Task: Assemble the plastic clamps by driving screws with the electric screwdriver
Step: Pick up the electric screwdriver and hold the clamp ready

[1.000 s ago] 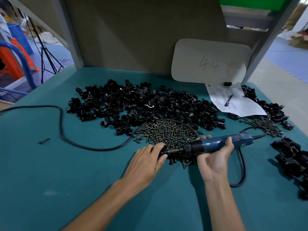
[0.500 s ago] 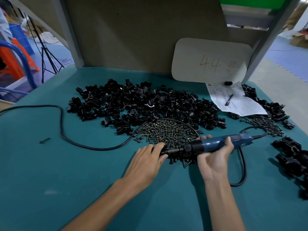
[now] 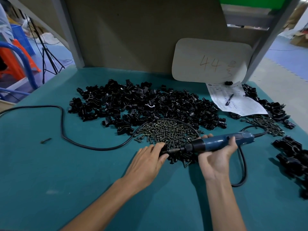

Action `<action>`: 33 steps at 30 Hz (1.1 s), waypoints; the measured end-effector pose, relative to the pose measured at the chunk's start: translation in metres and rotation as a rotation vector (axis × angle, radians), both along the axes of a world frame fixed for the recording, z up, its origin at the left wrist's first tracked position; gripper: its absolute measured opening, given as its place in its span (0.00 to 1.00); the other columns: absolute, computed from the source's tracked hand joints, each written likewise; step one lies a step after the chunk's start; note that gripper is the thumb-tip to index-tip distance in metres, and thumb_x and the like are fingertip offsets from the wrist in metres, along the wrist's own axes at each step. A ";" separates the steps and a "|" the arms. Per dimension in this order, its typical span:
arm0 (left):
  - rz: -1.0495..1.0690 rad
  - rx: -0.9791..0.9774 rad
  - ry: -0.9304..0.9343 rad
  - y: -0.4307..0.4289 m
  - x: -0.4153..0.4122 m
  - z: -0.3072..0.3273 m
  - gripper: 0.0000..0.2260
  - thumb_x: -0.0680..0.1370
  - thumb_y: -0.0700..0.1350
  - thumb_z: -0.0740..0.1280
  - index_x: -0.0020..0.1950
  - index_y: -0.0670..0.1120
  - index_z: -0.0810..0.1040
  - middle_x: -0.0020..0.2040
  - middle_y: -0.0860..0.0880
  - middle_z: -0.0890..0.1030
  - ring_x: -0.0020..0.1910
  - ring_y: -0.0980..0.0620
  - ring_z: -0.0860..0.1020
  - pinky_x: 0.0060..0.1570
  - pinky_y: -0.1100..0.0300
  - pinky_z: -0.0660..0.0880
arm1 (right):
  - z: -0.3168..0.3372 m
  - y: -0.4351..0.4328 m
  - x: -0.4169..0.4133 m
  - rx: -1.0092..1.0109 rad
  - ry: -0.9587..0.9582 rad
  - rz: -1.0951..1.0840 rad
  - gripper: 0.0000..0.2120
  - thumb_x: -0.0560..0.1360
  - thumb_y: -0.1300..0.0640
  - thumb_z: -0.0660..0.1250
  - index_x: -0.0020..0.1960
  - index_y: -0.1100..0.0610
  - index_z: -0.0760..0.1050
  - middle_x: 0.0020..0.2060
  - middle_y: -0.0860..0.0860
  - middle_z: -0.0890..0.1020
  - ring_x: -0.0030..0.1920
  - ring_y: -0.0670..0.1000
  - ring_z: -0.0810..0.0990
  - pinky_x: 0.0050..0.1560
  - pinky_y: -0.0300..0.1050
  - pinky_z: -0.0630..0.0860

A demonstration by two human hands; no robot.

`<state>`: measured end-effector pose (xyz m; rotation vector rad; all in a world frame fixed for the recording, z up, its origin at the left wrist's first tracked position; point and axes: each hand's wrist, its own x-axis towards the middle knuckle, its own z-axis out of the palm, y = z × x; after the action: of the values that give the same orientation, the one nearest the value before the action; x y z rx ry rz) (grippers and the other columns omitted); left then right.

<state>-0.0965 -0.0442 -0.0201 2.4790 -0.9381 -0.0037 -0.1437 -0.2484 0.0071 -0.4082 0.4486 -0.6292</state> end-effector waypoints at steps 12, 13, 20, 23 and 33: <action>0.198 -0.551 0.501 0.013 0.009 0.012 0.16 0.83 0.64 0.53 0.69 0.68 0.69 0.58 0.74 0.70 0.59 0.81 0.65 0.53 0.76 0.64 | 0.022 -0.045 -0.025 -0.788 0.705 0.100 0.09 0.79 0.52 0.72 0.54 0.55 0.75 0.43 0.55 0.77 0.41 0.55 0.77 0.46 0.60 0.81; 0.206 -0.561 0.503 0.015 0.010 0.012 0.17 0.83 0.64 0.52 0.71 0.69 0.67 0.57 0.74 0.70 0.57 0.82 0.66 0.52 0.75 0.64 | 0.022 -0.046 -0.028 -0.964 0.811 0.098 0.10 0.77 0.51 0.73 0.54 0.55 0.76 0.44 0.56 0.78 0.41 0.56 0.77 0.47 0.64 0.81; 0.246 -0.668 0.540 0.016 0.014 0.013 0.25 0.72 0.76 0.59 0.66 0.67 0.71 0.53 0.65 0.79 0.50 0.70 0.77 0.47 0.65 0.75 | 0.017 -0.036 -0.025 -1.594 1.325 0.063 0.31 0.77 0.48 0.73 0.74 0.60 0.68 0.68 0.65 0.72 0.68 0.67 0.68 0.68 0.61 0.65; 0.247 -0.628 0.509 0.016 0.013 0.009 0.24 0.71 0.70 0.68 0.65 0.69 0.71 0.51 0.68 0.79 0.49 0.70 0.77 0.43 0.70 0.71 | 0.028 -0.016 -0.018 -1.831 1.089 0.006 0.22 0.77 0.53 0.73 0.69 0.57 0.75 0.61 0.62 0.75 0.62 0.64 0.72 0.63 0.58 0.68; 0.270 -0.570 0.367 0.012 0.010 0.004 0.29 0.76 0.66 0.65 0.74 0.57 0.72 0.47 0.62 0.82 0.48 0.62 0.79 0.48 0.69 0.73 | -0.003 0.053 0.006 -2.284 0.760 0.517 0.12 0.82 0.62 0.60 0.64 0.56 0.76 0.56 0.52 0.75 0.55 0.54 0.70 0.58 0.49 0.71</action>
<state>-0.0865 -0.0326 -0.0166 1.9594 -0.3748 -0.0868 -0.1372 -0.1959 0.0043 -2.8827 0.0892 -0.1591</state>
